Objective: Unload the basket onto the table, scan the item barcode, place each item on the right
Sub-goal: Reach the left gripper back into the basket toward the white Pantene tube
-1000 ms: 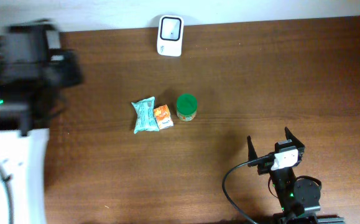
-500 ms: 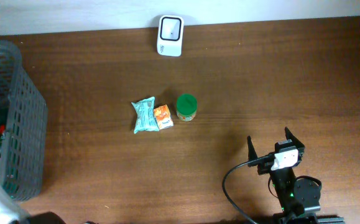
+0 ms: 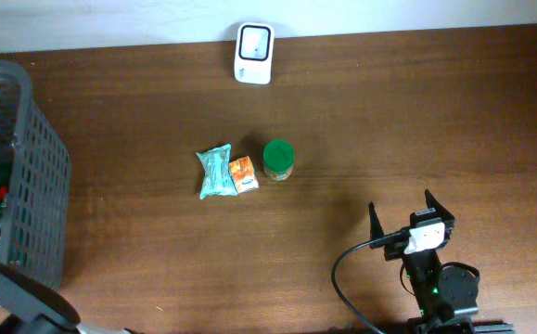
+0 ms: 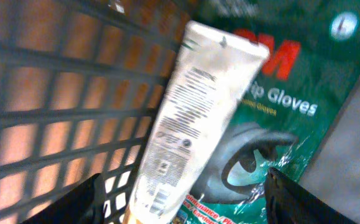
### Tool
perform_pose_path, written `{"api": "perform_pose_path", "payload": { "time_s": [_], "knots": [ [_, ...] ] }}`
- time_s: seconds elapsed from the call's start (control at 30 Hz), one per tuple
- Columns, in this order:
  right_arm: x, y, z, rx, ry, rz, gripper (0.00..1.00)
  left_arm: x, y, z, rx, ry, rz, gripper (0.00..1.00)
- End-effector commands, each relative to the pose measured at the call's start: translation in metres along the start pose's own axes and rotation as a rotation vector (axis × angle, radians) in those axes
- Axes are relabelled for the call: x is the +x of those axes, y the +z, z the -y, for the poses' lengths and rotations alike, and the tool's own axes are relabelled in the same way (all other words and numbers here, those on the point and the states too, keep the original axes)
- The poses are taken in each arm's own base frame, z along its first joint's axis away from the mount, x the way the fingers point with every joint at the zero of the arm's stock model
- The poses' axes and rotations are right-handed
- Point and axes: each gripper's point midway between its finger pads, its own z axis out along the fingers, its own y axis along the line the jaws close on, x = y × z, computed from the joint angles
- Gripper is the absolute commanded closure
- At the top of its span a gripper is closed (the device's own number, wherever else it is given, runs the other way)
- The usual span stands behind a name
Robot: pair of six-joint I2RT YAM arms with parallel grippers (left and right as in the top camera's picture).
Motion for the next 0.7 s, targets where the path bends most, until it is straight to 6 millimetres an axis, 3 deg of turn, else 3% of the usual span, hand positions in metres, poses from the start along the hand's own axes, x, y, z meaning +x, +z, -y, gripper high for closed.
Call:
{"api": "perform_pose_path", "payload": {
  "time_s": [0.0, 0.5, 0.67],
  "knots": [
    [0.002, 0.000, 0.000, 0.001, 0.015, 0.000, 0.02, 0.006, 0.020, 0.011, 0.027, 0.118, -0.032, 0.34],
    [0.002, 0.000, 0.000, 0.001, 0.015, 0.000, 0.02, 0.027, 0.049, -0.003, -0.105, 0.153, -0.178, 0.34],
    [0.002, 0.000, 0.000, 0.001, 0.015, 0.000, 0.02, 0.032, 0.060, 0.002, -0.105, 0.164, -0.204, 0.34]
  ]
}}
